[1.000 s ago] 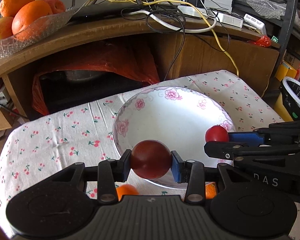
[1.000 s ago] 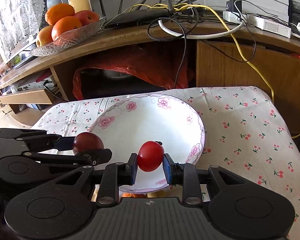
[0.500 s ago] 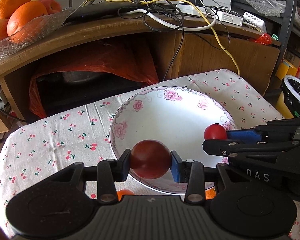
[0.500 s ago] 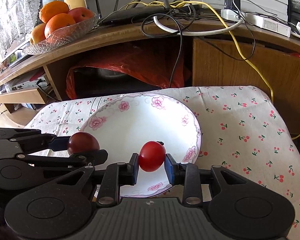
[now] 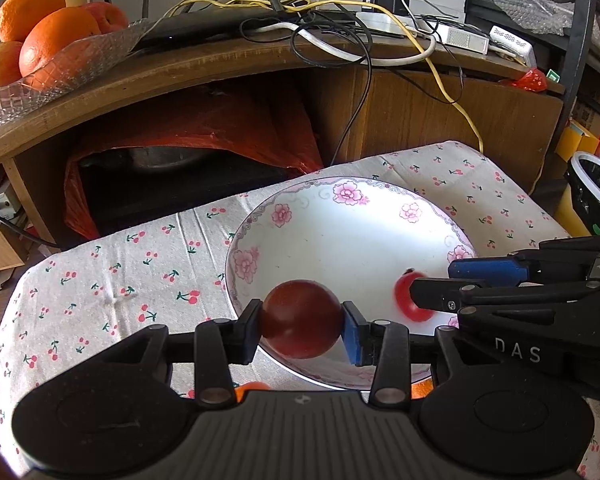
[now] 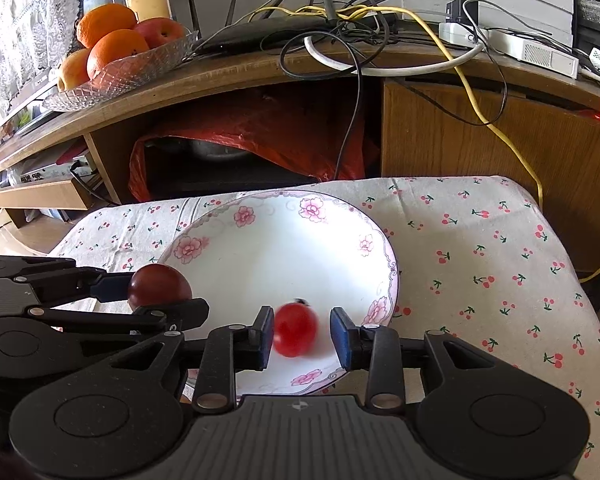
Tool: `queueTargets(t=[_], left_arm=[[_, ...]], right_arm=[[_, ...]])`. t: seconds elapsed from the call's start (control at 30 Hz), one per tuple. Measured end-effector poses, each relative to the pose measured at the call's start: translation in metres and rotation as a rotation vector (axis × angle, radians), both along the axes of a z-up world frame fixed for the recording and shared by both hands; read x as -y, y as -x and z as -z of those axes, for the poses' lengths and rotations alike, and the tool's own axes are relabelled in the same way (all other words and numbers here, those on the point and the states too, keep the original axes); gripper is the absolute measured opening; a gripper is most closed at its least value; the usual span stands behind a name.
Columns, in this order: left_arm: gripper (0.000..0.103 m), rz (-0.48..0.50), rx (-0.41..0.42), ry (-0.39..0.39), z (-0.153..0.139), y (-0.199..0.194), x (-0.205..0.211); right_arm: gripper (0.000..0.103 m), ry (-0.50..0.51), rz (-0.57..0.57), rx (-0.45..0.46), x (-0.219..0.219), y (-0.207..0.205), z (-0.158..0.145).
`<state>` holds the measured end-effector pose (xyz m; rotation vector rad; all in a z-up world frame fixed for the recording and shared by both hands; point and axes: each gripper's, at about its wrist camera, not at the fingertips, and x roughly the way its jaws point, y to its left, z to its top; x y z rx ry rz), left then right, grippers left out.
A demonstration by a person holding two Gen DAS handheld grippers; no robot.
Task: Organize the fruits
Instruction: 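Open both tools to drop the tomatoes into the bowl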
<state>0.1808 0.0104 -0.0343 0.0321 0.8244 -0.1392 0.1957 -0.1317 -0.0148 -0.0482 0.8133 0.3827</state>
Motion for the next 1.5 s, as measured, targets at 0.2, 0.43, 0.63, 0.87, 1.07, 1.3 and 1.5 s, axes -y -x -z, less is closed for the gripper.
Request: queueTargets(t=[0.2,0.43,0.63,0.87,1.07,1.3,1.5], left_arm=[[0.050,-0.006,0.017,-0.001,-0.003,0.001,-0.001],[0.052,-0.005,0.046,-0.001,-0.010,0.004,-0.003],[0.052,-0.001,0.052,0.000,-0.013,0.010,-0.005],[0.053,0.001,0.058,0.006,-0.018,0.021,-0.009],[0.053,0.004,0.060,0.009,-0.019,0.029,-0.012],[0.053,0.012,0.063,0.014,-0.021,0.040,-0.016],[0.054,0.024,0.057,0.018,-0.021,0.053,-0.022]], right_arm=[[0.034,-0.006,0.004,0.003,0.001,0.001,-0.001],[0.037,-0.012,0.009,0.007,0.003,0.002,-0.003],[0.037,-0.011,-0.004,0.013,0.001,0.009,-0.005],[0.038,-0.002,-0.019,0.026,-0.002,0.019,-0.010],[0.042,0.010,-0.027,0.046,-0.003,0.026,-0.015],[0.042,0.026,-0.046,0.054,-0.006,0.034,-0.016],[0.042,0.036,-0.062,0.049,-0.009,0.043,-0.016]])
